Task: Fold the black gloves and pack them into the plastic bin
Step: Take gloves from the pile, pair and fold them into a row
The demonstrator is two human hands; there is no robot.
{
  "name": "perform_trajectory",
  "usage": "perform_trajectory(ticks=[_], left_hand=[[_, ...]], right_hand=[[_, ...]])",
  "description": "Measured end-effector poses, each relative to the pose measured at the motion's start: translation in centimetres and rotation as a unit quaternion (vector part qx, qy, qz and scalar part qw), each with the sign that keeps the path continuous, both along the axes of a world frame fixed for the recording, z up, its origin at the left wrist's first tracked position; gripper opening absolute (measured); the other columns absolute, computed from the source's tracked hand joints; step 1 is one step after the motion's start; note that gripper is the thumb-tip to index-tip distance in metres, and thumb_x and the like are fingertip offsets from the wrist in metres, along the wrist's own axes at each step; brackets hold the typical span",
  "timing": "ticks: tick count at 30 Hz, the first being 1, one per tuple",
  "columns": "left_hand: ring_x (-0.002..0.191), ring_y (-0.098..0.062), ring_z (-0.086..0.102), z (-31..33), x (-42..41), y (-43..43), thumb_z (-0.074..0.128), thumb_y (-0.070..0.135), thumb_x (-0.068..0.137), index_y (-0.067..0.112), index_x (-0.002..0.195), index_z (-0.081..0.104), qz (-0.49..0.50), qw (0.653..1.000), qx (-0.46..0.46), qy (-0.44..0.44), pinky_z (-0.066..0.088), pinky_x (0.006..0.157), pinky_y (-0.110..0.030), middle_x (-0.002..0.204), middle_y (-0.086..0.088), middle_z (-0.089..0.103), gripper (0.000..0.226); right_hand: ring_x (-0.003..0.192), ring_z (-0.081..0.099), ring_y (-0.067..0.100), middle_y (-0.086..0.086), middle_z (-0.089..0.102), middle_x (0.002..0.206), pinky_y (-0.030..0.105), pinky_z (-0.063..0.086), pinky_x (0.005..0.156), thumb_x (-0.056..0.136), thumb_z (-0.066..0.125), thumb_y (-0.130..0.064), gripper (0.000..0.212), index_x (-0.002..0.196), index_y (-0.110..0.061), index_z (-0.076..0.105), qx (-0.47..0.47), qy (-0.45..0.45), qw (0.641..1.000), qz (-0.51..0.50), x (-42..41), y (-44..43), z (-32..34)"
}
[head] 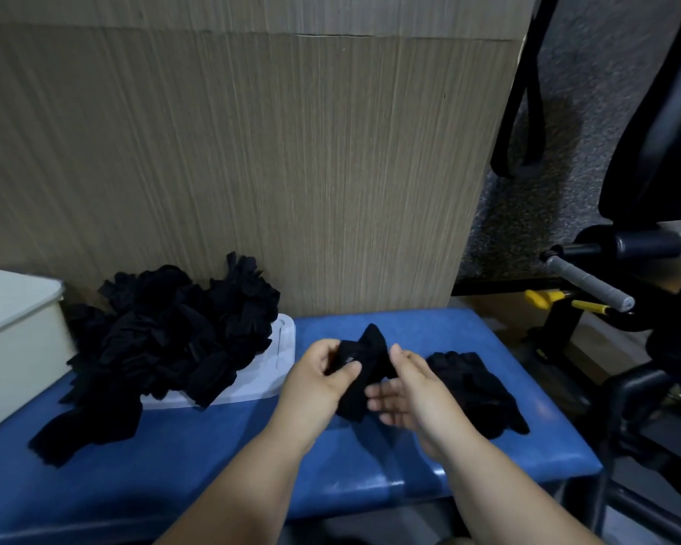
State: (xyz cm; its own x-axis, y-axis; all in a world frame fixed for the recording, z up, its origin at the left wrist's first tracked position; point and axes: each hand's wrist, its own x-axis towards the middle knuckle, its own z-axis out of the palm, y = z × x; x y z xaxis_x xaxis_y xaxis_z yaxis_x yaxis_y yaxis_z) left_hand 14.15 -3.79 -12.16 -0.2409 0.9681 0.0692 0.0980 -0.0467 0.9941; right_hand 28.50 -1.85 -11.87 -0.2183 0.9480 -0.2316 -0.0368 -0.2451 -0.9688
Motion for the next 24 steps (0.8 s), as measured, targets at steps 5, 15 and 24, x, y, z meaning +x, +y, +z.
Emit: perform_trajectory(ticks=[5, 15, 24], left_hand=[[0.095, -0.004, 0.064, -0.3, 0.4, -0.8, 0.075, 0.014, 0.079, 0.032, 0.095, 0.067, -0.111, 0.986, -0.025, 0.121, 0.049, 0.084, -0.021, 0.096, 0.014, 0.070, 0.026], [0.066, -0.010, 0.044, -2.7, 0.0, -0.3, 0.062, 0.037, 0.090, 0.014, 0.080, 0.046, 0.096, 0.988, -0.105, 0.055, 0.039, 0.063, -0.024, 0.072, 0.003, 0.048, 0.030], [0.098, -0.022, 0.069, -4.2, 0.5, 1.3, 0.062, 0.025, 0.093, 0.013, 0.109, 0.058, -0.004, 0.971, -0.160, -0.176, 0.054, 0.091, -0.044, 0.106, -0.007, 0.072, 0.020]], right_hand=[[0.083, 0.067, 0.025, 0.010, 0.071, 0.093, 0.037, 0.054, 0.074, 0.094, 0.054, -0.042, 0.032, 0.107, -0.013, 0.056, -0.046, 0.082, 0.995, -0.028, -0.4, 1.1, -0.1], [0.086, 0.068, 0.032, 0.022, 0.071, 0.096, 0.050, 0.054, 0.086, 0.096, 0.045, -0.001, 0.018, 0.099, -0.005, 0.062, -0.008, 0.098, 0.994, -0.036, 0.0, 1.4, -1.2], [0.086, 0.070, 0.032, 0.020, 0.072, 0.095, 0.044, 0.056, 0.081, 0.097, 0.049, -0.010, 0.016, 0.098, -0.007, 0.064, -0.020, 0.112, 0.993, -0.028, 0.8, 1.5, -1.5]])
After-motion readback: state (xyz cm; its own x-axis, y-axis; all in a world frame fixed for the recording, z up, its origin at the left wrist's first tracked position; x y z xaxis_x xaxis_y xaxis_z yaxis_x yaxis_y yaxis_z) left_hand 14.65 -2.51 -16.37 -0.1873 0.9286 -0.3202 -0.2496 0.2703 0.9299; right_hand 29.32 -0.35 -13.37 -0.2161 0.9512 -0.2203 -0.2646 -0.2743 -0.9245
